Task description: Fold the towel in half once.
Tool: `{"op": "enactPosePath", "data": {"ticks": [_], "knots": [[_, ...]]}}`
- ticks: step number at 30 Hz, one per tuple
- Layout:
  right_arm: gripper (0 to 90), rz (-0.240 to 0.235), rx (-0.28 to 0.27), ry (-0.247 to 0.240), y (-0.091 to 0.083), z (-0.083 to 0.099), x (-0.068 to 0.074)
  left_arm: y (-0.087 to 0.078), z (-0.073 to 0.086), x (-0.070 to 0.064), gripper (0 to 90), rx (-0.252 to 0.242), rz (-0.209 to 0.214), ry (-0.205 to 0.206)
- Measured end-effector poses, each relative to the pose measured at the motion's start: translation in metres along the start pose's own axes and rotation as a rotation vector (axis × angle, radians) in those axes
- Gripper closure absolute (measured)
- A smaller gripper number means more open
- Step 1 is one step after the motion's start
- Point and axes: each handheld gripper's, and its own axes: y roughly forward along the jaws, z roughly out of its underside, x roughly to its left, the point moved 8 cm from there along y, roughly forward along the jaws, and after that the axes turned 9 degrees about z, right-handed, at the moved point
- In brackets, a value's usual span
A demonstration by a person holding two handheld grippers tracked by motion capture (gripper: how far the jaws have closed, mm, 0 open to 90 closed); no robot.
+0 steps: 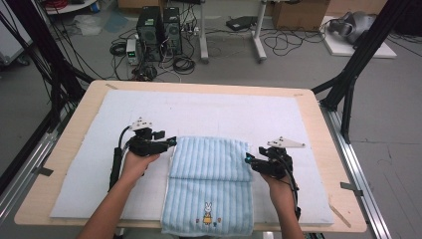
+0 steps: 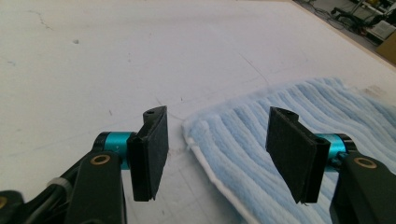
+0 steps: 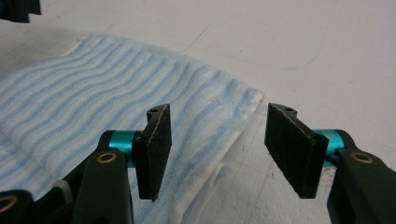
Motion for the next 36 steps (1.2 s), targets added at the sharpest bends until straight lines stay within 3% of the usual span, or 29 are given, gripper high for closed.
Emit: {"op": "enactPosePath", "data": {"ticks": [2, 7, 14, 19, 21, 23, 24, 27, 29, 36], "knots": [[39.9, -0.006, 0.004, -0.008, 0.002, 0.001, 0.001, 0.010, 0.003, 0.003, 40.0, 0.008, -0.002, -0.002], [38.7, -0.010, 0.022, -0.022, 0.011, 0.002, 0.001, 0.029, 0.021, 0.011, 42.9, 0.086, -0.033, -0.040], [39.8, 0.027, 0.045, -0.004, 0.034, -0.006, -0.007, 0.036, 0.025, 0.010, 58.7, 0.118, -0.104, 0.009], [45.9, 0.088, 0.107, -0.022, 0.060, -0.008, -0.012, 0.040, 0.027, 0.004, 77.8, 0.154, -0.149, 0.096], [50.5, 0.093, 0.136, -0.024, 0.068, -0.007, -0.011, 0.040, 0.027, 0.002, 86.2, 0.166, -0.137, 0.119], [58.7, 0.105, 0.161, -0.049, 0.074, -0.004, -0.010, 0.041, 0.027, 0.002, 87.5, 0.165, -0.134, 0.122], [60.8, 0.111, 0.171, -0.062, 0.077, -0.003, -0.009, 0.040, 0.027, 0.003, 87.8, 0.161, -0.122, 0.099], [84.1, 0.093, 0.159, -0.064, 0.077, -0.004, -0.010, 0.038, 0.026, 0.006, 88.2, 0.139, -0.094, 0.042], [86.6, 0.082, 0.147, -0.072, 0.075, -0.006, -0.009, 0.034, 0.023, 0.008, 88.1, 0.109, -0.068, 0.000], [86.8, 0.035, 0.049, -0.073, 0.052, -0.019, -0.003, 0.015, 0.007, -0.002, 88.2, 0.041, 0.005, -0.006]]}}
